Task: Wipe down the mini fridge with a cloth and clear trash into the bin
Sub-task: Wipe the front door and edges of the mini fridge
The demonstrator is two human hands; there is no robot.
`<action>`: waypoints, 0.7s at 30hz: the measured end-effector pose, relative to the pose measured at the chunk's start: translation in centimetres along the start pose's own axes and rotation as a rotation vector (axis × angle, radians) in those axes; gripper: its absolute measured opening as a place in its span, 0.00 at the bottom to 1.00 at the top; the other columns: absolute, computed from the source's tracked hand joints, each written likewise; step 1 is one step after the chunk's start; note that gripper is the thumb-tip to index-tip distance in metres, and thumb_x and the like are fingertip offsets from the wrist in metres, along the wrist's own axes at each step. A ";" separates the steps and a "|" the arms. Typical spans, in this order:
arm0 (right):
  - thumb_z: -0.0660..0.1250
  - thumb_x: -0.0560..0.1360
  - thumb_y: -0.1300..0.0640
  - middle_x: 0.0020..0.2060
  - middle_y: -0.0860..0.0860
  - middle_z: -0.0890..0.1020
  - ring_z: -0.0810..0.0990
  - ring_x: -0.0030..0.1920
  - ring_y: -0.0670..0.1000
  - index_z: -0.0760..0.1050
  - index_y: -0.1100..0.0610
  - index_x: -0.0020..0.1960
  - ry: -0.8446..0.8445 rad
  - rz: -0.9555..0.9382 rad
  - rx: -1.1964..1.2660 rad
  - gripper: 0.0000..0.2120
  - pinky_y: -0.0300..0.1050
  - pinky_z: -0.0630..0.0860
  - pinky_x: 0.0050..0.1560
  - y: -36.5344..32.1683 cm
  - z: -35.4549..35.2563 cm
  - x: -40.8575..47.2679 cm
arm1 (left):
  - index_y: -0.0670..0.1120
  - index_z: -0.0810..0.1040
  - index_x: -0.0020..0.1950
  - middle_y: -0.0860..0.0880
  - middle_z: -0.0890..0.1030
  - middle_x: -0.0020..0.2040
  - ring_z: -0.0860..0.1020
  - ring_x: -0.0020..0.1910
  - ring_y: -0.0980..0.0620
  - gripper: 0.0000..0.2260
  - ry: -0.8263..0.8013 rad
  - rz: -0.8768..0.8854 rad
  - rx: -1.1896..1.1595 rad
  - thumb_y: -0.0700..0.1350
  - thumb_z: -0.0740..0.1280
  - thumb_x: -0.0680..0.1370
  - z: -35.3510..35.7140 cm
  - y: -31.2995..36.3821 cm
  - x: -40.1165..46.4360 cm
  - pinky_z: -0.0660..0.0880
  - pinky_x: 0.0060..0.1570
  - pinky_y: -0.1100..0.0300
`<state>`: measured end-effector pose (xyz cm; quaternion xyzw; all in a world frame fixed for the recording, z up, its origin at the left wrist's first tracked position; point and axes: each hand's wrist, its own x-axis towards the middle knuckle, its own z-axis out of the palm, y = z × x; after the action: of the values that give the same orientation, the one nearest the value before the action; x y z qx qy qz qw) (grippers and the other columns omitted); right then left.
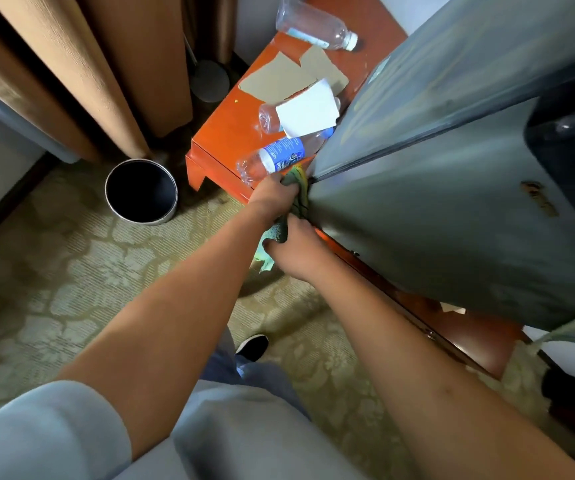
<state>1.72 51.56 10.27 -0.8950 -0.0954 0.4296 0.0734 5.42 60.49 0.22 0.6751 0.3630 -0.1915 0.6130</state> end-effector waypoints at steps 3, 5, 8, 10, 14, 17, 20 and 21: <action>0.66 0.78 0.49 0.70 0.59 0.68 0.72 0.68 0.62 0.63 0.57 0.75 0.084 -0.038 0.025 0.28 0.53 0.71 0.63 0.2 -0.5 -1.5 | 0.44 0.78 0.55 0.42 0.81 0.51 0.80 0.49 0.43 0.13 -0.017 0.009 -0.066 0.49 0.65 0.74 -0.5 1.6 -1.5 0.78 0.48 0.52; 0.66 0.78 0.50 0.68 0.59 0.68 0.73 0.65 0.62 0.63 0.56 0.74 0.164 -0.058 0.035 0.27 0.52 0.70 0.59 0.4 -0.7 -2.8 | 0.44 0.77 0.54 0.43 0.81 0.50 0.78 0.47 0.44 0.11 -0.013 0.035 -0.073 0.48 0.66 0.74 -0.7 2.6 -2.9 0.76 0.42 0.55; 0.67 0.77 0.50 0.65 0.59 0.69 0.74 0.62 0.62 0.65 0.58 0.70 0.311 -0.114 0.025 0.25 0.48 0.66 0.51 0.8 -1.0 -5.3 | 0.44 0.76 0.54 0.46 0.78 0.45 0.77 0.41 0.48 0.10 0.023 0.073 -0.114 0.47 0.66 0.75 -0.9 4.1 -5.5 0.70 0.35 0.60; 0.69 0.77 0.49 0.64 0.58 0.68 0.73 0.63 0.61 0.63 0.59 0.72 0.427 -0.174 0.011 0.30 0.49 0.70 0.54 1.0 -1.1 -7.5 | 0.45 0.76 0.52 0.48 0.79 0.42 0.76 0.37 0.52 0.07 0.033 0.122 -0.171 0.46 0.67 0.76 -1.2 5.6 -7.8 0.70 0.32 0.62; 0.73 0.74 0.44 0.65 0.56 0.65 0.69 0.64 0.58 0.57 0.58 0.77 0.718 -0.291 -0.039 0.41 0.52 0.76 0.57 1.2 -2.1 -12.5 | 0.44 0.77 0.52 0.46 0.82 0.45 0.80 0.39 0.49 0.09 0.063 0.248 -0.278 0.48 0.69 0.76 -2.2 10.0 -13.5 0.75 0.36 0.61; 0.74 0.72 0.45 0.68 0.56 0.65 0.68 0.65 0.58 0.58 0.58 0.78 0.916 -0.371 -0.041 0.43 0.51 0.75 0.59 1.2 -3.6 -15.8 | 0.39 0.79 0.54 0.41 0.84 0.48 0.83 0.45 0.43 0.14 0.104 0.366 -0.358 0.48 0.69 0.75 -3.2 13.7 -18.1 0.80 0.47 0.50; 0.75 0.71 0.48 0.70 0.56 0.67 0.69 0.66 0.58 0.61 0.58 0.78 1.078 -0.464 0.002 0.41 0.51 0.72 0.64 1.2 -5.2 -18.8 | 0.42 0.76 0.49 0.45 0.81 0.43 0.80 0.41 0.47 0.11 0.212 0.502 -0.420 0.49 0.69 0.74 -3.9 16.5 -22.9 0.79 0.46 0.47; 0.75 0.71 0.49 0.69 0.56 0.67 0.70 0.66 0.58 0.62 0.58 0.77 1.130 -0.487 0.018 0.40 0.51 0.73 0.65 1.1 -5.8 -19.8 | 0.45 0.74 0.47 0.47 0.78 0.41 0.77 0.39 0.49 0.10 0.256 0.543 -0.429 0.50 0.68 0.73 -4.1 17.3 -24.5 0.77 0.43 0.49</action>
<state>-5.75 45.56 28.54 -0.9360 -0.2399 -0.1397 0.2162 0.91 58.45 30.09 0.6213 0.2765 0.1448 0.7187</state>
